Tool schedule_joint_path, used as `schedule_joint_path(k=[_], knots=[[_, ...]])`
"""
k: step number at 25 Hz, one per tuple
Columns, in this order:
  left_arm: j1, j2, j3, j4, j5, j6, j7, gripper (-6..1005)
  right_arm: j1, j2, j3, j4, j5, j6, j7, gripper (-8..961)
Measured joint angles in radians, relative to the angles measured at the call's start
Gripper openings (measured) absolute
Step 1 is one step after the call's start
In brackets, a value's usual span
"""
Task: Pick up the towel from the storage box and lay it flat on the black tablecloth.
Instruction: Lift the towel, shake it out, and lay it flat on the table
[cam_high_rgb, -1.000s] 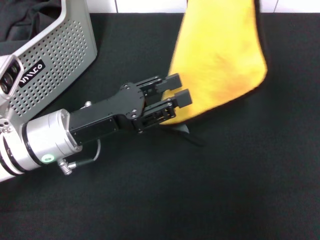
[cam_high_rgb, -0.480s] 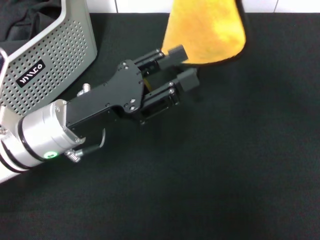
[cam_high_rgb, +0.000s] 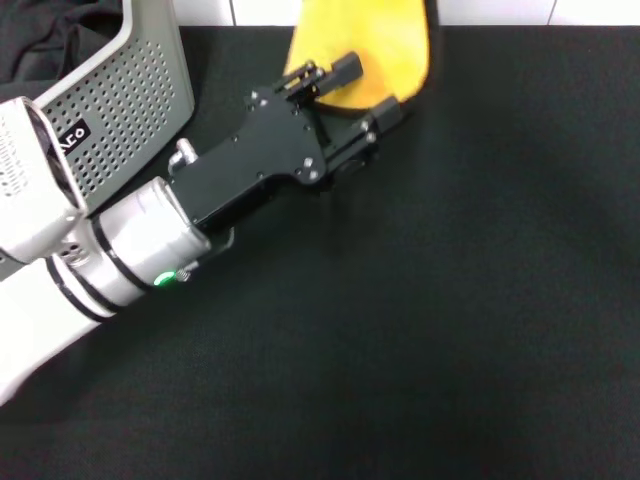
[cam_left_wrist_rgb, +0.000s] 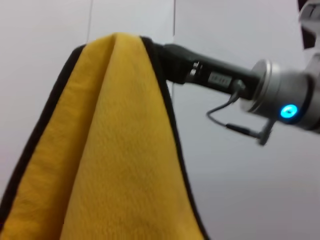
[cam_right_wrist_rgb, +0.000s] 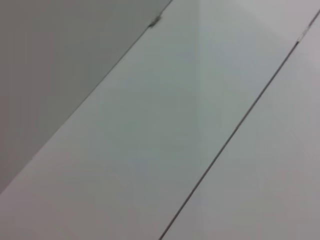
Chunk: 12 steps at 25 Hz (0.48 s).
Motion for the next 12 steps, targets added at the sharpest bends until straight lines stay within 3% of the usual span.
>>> schedule_joint_path(k=[12], knots=[[0.095,0.000,0.488,0.145,-0.669,-0.154,0.563,604,0.045,0.003,-0.043,0.005,0.000,-0.120,0.016,11]])
